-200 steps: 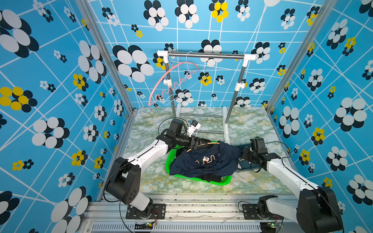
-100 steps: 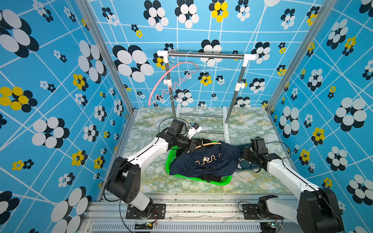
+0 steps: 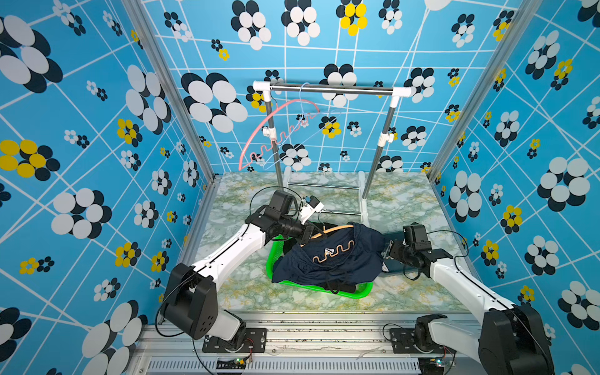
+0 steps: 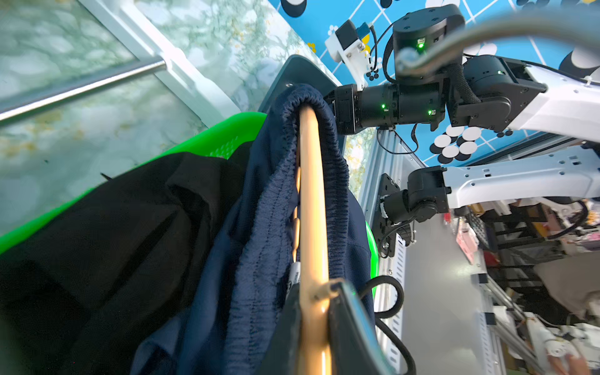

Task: Remove the clothespins securing shorts to the hanger
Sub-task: Pick up the hanger from the basket.

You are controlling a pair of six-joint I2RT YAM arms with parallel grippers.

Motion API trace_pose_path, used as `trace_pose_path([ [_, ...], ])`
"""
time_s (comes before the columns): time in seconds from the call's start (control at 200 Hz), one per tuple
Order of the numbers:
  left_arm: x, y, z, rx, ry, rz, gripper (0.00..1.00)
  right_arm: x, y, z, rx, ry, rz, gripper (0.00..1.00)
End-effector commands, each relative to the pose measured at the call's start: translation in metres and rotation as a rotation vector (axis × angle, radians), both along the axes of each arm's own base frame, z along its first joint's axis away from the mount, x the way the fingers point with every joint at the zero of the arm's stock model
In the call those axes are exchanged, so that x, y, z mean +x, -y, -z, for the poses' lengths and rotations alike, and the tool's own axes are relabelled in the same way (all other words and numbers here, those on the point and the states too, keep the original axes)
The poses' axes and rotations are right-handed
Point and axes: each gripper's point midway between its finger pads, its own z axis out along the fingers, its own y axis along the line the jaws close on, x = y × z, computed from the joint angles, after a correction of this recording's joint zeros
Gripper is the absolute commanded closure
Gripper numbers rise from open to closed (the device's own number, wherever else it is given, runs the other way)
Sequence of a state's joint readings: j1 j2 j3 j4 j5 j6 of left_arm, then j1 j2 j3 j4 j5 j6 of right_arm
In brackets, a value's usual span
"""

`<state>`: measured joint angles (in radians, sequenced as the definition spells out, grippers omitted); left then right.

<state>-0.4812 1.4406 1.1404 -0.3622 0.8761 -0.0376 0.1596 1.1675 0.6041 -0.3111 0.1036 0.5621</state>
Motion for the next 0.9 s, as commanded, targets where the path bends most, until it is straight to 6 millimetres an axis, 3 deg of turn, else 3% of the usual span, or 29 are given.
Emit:
trace_pose_path([
  [0.0, -0.002, -0.010, -0.031, -0.005, 0.212, -0.017, 1.00, -0.006, 0.009, -0.001, -0.030, -0.011, 0.026, 0.73],
  [0.3, -0.011, -0.038, -0.074, 0.001, 0.475, -0.141, 1.00, -0.001, -0.005, -0.029, 0.030, 0.058, -0.032, 0.68],
  [0.5, -0.020, -0.060, -0.095, 0.025, 0.553, -0.240, 1.00, 0.000, -0.035, -0.082, 0.091, 0.196, -0.132, 0.66],
  [0.73, -0.028, -0.070, -0.113, 0.004, 0.588, -0.286, 1.00, -0.006, -0.104, -0.176, 0.086, 0.413, -0.343, 0.63],
  [0.9, -0.036, -0.073, -0.119, -0.017, 0.569, -0.295, 1.00, -0.014, -0.163, -0.223, 0.056, 0.513, -0.506, 0.61],
])
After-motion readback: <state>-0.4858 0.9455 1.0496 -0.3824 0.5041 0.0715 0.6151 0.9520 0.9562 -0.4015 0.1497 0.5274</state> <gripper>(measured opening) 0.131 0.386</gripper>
